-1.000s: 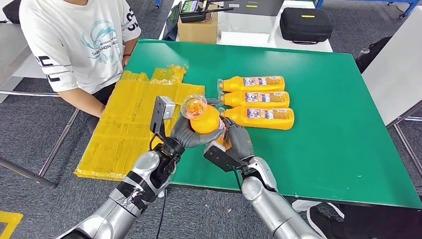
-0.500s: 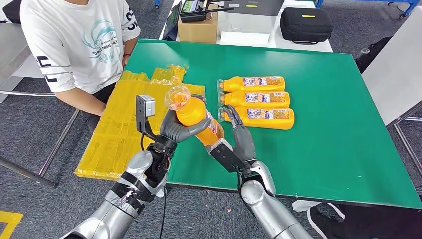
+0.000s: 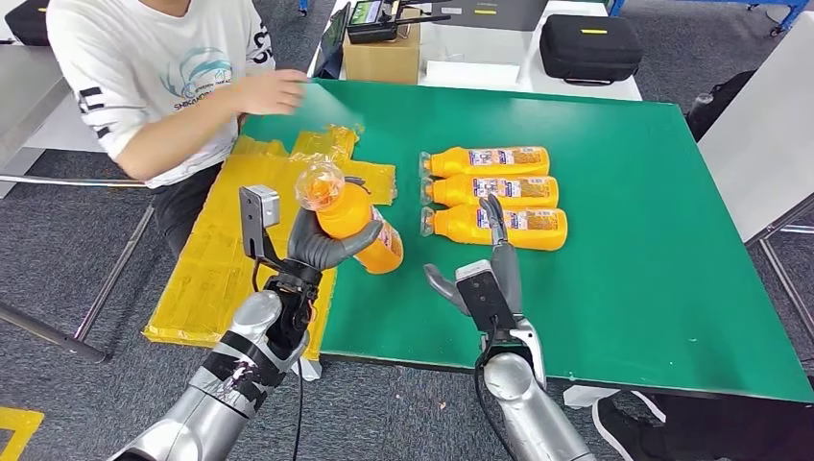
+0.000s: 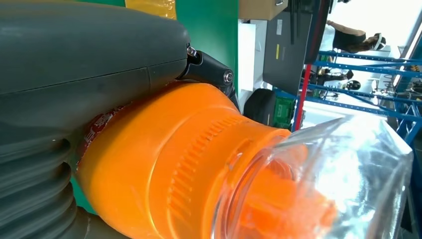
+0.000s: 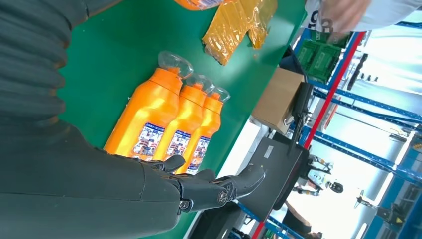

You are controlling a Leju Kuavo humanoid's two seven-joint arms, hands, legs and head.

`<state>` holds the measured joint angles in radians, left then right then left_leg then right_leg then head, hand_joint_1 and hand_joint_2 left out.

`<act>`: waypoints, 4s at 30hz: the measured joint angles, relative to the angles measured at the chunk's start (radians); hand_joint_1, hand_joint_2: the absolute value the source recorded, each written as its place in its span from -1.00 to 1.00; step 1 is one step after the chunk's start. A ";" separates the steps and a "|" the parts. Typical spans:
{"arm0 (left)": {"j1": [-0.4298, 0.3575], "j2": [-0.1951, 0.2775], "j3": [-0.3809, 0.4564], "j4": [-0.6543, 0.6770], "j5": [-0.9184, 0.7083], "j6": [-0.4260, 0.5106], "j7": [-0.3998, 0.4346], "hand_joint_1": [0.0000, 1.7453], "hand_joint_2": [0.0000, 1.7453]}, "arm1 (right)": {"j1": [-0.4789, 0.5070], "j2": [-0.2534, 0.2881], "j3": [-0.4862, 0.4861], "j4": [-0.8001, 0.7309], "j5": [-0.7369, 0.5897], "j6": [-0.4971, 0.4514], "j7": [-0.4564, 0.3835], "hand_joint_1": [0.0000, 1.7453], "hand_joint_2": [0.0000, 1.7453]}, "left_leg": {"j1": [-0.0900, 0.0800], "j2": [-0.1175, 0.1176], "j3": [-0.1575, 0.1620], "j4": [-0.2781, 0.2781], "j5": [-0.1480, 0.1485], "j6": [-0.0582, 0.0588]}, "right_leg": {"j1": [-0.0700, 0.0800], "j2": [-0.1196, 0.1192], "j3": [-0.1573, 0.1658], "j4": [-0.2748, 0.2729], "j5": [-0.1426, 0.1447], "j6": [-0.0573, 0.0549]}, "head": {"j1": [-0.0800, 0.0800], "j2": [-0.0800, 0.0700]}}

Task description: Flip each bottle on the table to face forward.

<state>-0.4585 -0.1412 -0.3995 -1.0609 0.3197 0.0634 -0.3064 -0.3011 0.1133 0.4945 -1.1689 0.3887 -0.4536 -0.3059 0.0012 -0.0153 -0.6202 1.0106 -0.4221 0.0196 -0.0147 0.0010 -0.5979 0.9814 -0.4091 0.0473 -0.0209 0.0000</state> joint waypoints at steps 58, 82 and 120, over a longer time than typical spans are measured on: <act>-0.354 0.251 -0.165 0.694 -1.460 -0.037 0.141 -1.00 1.00 | 0.124 -0.026 -0.179 -0.330 -0.134 0.158 0.033 -1.00 1.00 | 0.000 0.000 0.001 0.000 0.000 0.000 | 0.000 0.000 0.001 0.001 0.000 0.000 | 0.000 0.000; -0.111 0.327 0.216 0.484 -0.660 -0.326 -0.378 -1.00 1.00 | 0.105 -0.071 -0.177 -0.286 -0.135 0.160 0.030 -1.00 -1.00 | 0.000 0.002 0.001 0.000 0.000 0.000 | 0.000 0.001 0.000 0.001 0.000 0.000 | 0.000 0.000; 0.165 0.144 0.345 0.020 -0.162 -0.378 0.003 -1.00 1.00 | 0.027 -0.160 -0.111 -0.056 0.367 0.265 0.366 -1.00 -0.50 | -0.001 -0.004 0.000 0.000 0.000 0.000 | -0.001 -0.004 0.000 0.000 0.000 0.000 | 0.000 0.000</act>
<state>-0.2930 0.0026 -0.0545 -1.0411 0.1581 -0.3143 -0.3039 -0.2741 -0.0463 0.3836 -1.2247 0.7556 -0.1888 0.0599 0.0003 -0.0198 -0.6202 1.0109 -0.4220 0.0195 -0.0160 -0.0025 -0.5974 0.9811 -0.4093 0.0473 -0.0207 -0.0001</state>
